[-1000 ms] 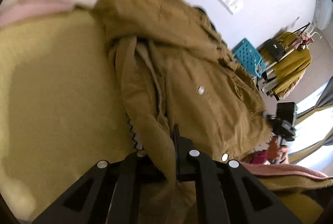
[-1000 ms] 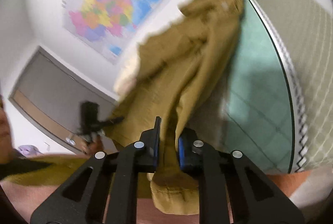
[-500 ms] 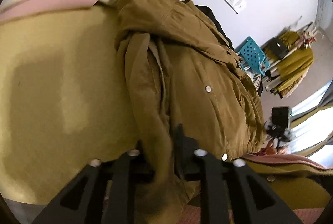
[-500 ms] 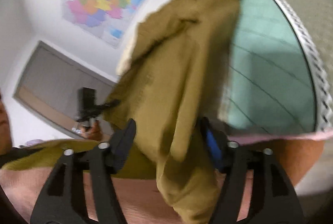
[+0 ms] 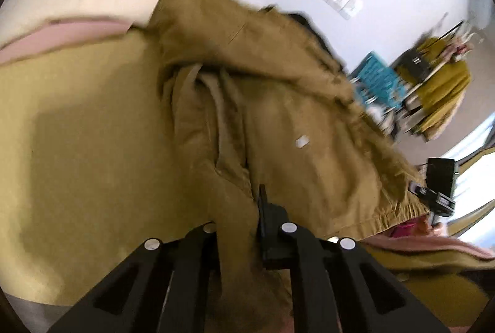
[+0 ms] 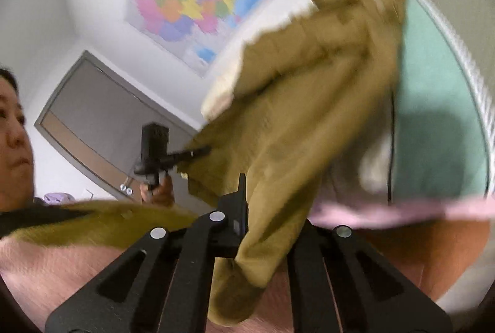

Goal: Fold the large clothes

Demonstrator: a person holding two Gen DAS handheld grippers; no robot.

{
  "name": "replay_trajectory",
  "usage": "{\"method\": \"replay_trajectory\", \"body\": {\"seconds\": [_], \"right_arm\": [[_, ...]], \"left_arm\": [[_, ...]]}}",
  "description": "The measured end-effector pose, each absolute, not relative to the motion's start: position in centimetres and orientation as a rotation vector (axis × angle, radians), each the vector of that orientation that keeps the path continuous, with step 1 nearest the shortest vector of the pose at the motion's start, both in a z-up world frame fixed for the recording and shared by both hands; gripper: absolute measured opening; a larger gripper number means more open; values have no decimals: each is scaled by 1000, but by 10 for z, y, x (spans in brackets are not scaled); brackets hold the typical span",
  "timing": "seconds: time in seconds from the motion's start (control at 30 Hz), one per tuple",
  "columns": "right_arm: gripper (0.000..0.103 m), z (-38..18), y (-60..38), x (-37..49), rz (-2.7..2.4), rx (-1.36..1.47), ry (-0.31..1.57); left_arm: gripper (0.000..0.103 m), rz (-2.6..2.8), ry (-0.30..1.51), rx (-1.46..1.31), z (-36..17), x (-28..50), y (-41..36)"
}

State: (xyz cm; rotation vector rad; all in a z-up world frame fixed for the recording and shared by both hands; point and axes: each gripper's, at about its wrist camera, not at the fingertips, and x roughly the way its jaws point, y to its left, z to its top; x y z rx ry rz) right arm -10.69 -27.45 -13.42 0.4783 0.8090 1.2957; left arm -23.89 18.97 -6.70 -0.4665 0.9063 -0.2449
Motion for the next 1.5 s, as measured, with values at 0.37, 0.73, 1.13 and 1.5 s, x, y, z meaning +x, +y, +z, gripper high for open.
{"method": "replay_trajectory", "body": {"seconds": [0.37,0.73,1.13,1.5], "right_arm": [[5,-44,-278,-45,1271,544,573],[5,3,-240,52,1203,577,536],[5,-1,-197,152,1080,600,651],[5,-17,-172,205,1002,597,744]], "left_arm": [[14,-272,809,-521,6,-209,228],[20,-243,806,-468,62,-134,249],[21,-200,842,-493,64,-43,271],[22,-121,925,-536,32,17,293]]}}
